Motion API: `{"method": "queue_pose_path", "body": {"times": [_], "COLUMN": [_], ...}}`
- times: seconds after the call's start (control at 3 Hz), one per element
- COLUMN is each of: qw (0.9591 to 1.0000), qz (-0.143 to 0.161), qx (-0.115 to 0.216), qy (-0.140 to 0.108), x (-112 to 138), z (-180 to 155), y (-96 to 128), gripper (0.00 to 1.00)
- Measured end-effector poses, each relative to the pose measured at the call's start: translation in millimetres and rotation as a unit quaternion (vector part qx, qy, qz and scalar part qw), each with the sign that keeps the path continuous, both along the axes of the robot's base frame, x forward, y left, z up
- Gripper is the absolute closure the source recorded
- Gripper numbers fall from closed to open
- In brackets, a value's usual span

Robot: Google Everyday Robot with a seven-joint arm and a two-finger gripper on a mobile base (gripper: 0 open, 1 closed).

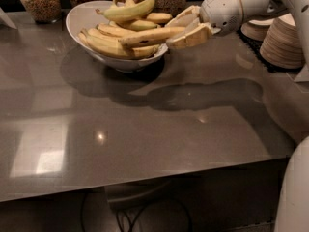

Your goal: Pick banana from white bowl

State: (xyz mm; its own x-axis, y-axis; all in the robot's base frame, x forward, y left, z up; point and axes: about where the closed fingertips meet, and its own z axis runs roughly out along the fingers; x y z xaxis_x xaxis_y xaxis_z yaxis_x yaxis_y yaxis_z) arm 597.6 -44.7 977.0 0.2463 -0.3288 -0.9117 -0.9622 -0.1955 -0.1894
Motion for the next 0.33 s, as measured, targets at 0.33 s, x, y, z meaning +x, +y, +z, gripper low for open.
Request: {"method": "queue_pose_path", "body": {"times": [0.33], "qw": [0.9997], "qz": [0.014], "qx": [0.020], "qy": [0.007], "x": [-24.9], "z": [11.1], "y": [-13.5], "gripper": [1.00]}}
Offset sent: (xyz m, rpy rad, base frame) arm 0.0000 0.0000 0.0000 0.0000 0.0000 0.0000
